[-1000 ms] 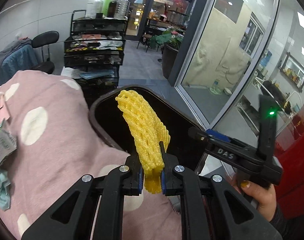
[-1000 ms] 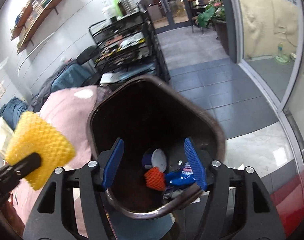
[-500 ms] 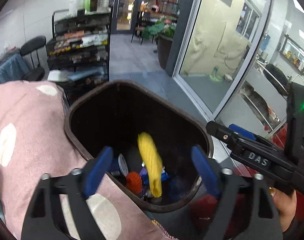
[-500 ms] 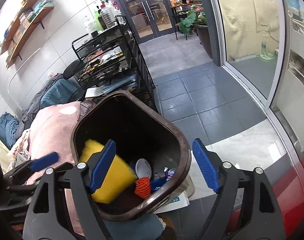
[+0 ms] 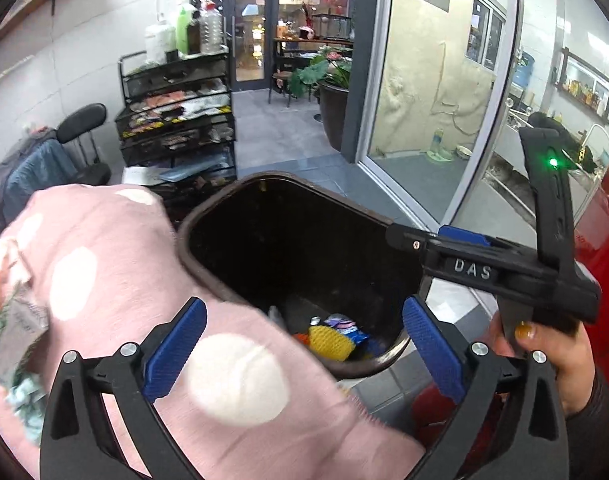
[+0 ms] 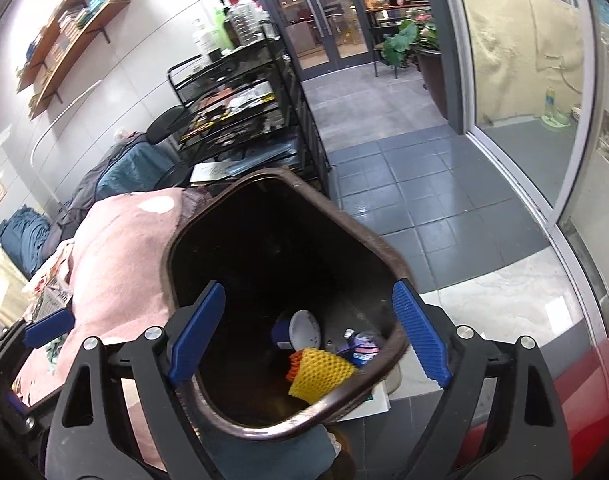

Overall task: Collect trash
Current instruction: 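Withdraw both tools from the bin back over the table, then grasp the light blue cloth with the left tool while the right tool grasps the green-and-white milk carton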

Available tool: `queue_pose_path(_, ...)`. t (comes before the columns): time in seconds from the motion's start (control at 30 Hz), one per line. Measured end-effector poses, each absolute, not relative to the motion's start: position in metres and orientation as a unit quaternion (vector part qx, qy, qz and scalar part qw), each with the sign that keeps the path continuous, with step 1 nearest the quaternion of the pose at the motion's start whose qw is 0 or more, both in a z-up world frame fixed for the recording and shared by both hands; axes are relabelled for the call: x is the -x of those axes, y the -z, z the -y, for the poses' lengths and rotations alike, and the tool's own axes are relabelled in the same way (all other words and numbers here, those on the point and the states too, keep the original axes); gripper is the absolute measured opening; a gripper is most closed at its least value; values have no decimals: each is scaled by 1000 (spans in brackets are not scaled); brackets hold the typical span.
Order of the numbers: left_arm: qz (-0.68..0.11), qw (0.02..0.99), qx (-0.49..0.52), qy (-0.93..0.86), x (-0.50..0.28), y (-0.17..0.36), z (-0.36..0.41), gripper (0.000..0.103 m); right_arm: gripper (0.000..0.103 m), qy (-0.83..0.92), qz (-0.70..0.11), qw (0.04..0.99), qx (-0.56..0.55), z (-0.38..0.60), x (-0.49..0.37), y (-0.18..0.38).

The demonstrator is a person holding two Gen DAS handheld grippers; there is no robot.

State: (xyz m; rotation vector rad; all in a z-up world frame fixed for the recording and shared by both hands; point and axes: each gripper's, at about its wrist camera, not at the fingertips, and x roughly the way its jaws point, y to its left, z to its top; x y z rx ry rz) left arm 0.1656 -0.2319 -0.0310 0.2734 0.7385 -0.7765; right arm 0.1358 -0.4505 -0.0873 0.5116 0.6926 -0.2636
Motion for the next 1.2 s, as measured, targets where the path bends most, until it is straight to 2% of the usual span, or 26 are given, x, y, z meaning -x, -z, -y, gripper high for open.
queue_pose_path(0.27, -345, 885, -99, 295, -170, 23, 150, 98, 87, 65, -332, 916, -216, 406, -151, 69)
queue_pose_path(0.47, -375, 902, -62, 206, -191, 30, 76, 98, 89, -3, -336, 928, -162, 352, -170, 52)
queue_pose_path(0.67, -417, 896, -44, 148, -215, 46, 19, 97, 89, -78, -338, 936, -67, 286, -194, 33)
queue_pose_path(0.83, -453, 879, -46, 144, -241, 61, 5, 94, 89, -123, -331, 935, 25, 228, -214, 21)
queue_pose_path(0.93, -471, 866, -59, 154, -251, 70, 7, 82, 89, -138, -329, 931, 83, 198, -226, 19)
queue_pose_path(1.0, -483, 860, -69, 154, -256, 77, 11, 65, 89, -147, -331, 925, 115, 183, -235, 19)
queue_pose_path(1.07, -483, 859, -73, 152, -257, 79, 11, 37, 89, -156, -333, 919, 142, 167, -242, 19)
queue_pose_path(1.13, -479, 861, -66, 157, -251, 80, 5, 24, 89, -163, -337, 911, 174, 155, -250, 22)
queue_pose_path(1.2, -466, 869, -49, 159, -243, 74, -6, 21, 89, -170, -337, 902, 208, 141, -259, 25)
